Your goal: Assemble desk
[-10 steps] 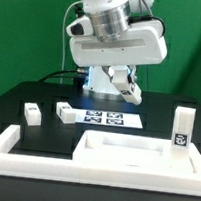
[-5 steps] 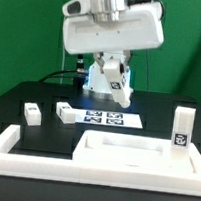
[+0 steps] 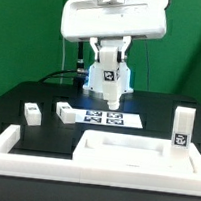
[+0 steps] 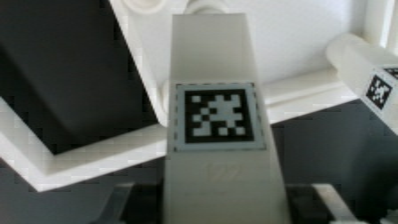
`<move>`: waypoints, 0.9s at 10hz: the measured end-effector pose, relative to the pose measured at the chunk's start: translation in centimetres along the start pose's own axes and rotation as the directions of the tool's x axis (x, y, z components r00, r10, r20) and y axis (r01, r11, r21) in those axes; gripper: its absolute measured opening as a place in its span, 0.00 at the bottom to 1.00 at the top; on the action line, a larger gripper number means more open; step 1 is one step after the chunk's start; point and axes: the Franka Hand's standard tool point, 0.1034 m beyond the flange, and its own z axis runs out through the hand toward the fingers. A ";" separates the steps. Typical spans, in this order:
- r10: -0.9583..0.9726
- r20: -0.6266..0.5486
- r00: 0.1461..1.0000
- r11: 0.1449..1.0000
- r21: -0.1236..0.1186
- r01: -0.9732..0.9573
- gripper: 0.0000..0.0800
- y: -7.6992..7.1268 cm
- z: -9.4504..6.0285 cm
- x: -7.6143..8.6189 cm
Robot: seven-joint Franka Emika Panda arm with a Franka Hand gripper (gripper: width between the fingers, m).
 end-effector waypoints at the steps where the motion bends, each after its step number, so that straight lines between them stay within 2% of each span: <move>1: -0.024 -0.067 0.997 1.000 -0.010 0.023 0.36 0.4 0.5 1.2; 3: -0.076 -0.188 0.979 0.997 -0.034 0.071 0.36 1.0 0.7 5.2; 4: -0.081 -0.253 0.964 0.996 -0.046 0.071 0.36 1.1 1.0 6.3; 5: -0.092 -0.328 0.940 0.995 -0.057 0.078 0.36 0.7 1.7 6.6; 6: -0.098 -0.294 0.951 0.995 -0.057 0.085 0.36 0.8 2.3 5.9; 8: -0.104 -0.288 0.952 0.994 -0.059 0.091 0.36 0.9 2.3 5.9; 9: -0.113 -0.254 0.961 0.993 -0.063 0.100 0.36 1.6 2.8 5.4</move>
Offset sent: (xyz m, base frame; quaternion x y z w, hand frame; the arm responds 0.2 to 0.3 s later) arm 0.0528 0.0012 0.0150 0.0760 0.1469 0.0113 0.9862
